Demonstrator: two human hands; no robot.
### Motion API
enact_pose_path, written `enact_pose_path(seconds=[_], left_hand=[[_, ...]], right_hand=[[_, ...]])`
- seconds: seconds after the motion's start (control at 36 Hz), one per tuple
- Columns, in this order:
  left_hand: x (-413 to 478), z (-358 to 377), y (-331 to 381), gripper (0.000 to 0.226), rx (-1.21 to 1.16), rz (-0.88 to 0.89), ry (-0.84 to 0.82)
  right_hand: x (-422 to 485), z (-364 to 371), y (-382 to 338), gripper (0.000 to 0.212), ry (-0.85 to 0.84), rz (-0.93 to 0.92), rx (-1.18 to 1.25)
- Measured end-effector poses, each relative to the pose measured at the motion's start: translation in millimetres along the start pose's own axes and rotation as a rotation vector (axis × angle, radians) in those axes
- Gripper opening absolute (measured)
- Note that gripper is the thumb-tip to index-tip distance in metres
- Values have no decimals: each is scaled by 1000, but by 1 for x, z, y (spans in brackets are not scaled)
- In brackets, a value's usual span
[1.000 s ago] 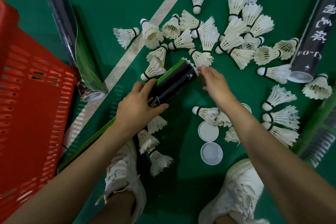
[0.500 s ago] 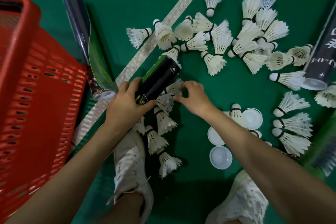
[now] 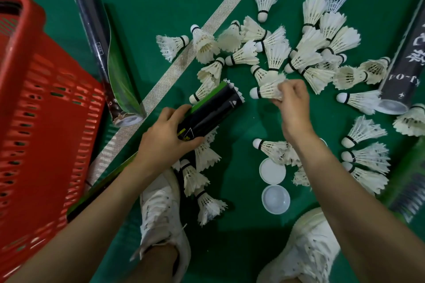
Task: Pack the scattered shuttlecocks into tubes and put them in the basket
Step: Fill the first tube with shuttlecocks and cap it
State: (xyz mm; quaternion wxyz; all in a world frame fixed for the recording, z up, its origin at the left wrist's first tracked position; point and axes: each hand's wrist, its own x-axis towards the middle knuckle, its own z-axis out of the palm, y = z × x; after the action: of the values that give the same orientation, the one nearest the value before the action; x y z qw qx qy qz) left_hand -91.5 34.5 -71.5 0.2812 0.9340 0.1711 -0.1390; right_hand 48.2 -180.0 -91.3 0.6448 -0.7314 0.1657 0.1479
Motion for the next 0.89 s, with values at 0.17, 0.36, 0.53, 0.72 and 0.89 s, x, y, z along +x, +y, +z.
enact_pose_path(seconds=[0.17,0.36,0.53,0.72,0.89], left_hand=[[-4,7,12,78,-25,69,-24],[-4,10,26,79,-39,116,-17],[-5,11,25,78,-60,82,-18],[3,6,23,79,-80,6,18],[13,-10,13,79,-84,-63,96]], right_hand=[[-6,5,-8,30,-219,-52,-82],[-18,8,-10,49,-342,20,-240],[-26,10,-16,64,-490,141,-369],[-13,31,-2,58,-413,64,-249],[2,45,5,31,-271,5,-251]])
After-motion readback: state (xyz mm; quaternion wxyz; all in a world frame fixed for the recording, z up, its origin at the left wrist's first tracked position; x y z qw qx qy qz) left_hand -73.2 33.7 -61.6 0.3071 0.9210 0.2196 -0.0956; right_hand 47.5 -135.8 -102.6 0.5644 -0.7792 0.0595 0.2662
